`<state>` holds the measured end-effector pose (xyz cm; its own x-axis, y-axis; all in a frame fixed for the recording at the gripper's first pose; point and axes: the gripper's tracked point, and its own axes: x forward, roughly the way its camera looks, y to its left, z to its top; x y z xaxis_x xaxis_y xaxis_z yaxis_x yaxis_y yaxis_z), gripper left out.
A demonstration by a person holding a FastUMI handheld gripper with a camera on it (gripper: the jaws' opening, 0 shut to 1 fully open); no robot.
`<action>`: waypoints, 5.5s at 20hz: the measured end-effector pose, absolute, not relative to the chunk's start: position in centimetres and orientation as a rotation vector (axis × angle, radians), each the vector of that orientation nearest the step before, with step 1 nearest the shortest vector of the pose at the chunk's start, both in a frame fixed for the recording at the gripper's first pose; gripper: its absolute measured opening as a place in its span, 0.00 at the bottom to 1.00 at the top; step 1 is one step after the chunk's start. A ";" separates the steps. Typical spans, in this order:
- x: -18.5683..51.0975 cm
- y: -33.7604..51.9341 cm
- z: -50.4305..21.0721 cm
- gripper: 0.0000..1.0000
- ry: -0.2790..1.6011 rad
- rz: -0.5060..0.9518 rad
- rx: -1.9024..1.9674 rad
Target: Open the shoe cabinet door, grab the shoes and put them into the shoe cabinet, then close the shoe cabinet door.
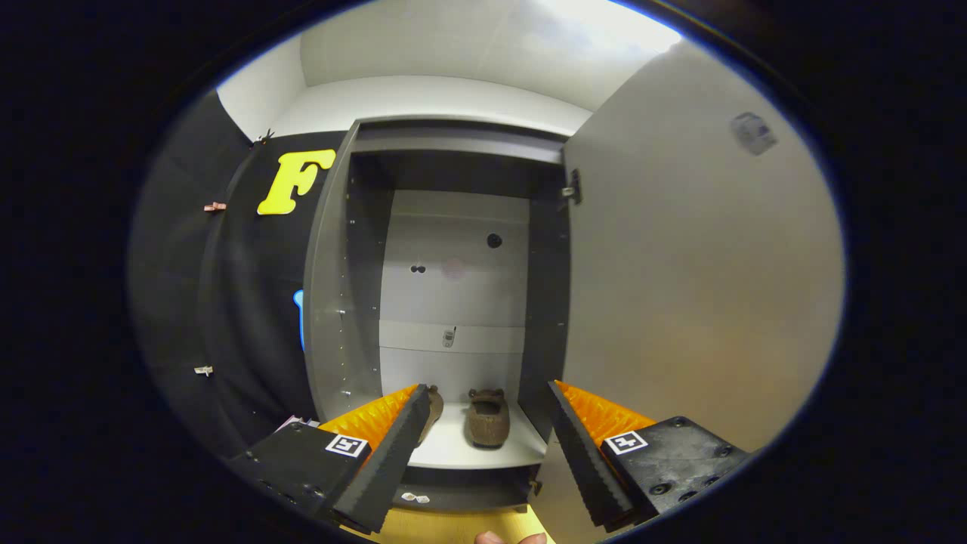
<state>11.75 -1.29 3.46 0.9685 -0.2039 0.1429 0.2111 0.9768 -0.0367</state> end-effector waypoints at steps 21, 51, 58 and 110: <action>-10.0 -21.4 5.1 0.97 -0.109 -0.490 -0.101; -0.4 -13.5 1.8 0.94 0.039 -0.264 0.062; 3.6 -4.9 1.1 0.94 0.061 -0.110 0.104; 6.2 3.6 1.2 0.98 0.070 0.043 0.124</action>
<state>6.17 3.57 1.16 0.9966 0.0471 -0.0672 -0.0384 0.9914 0.1251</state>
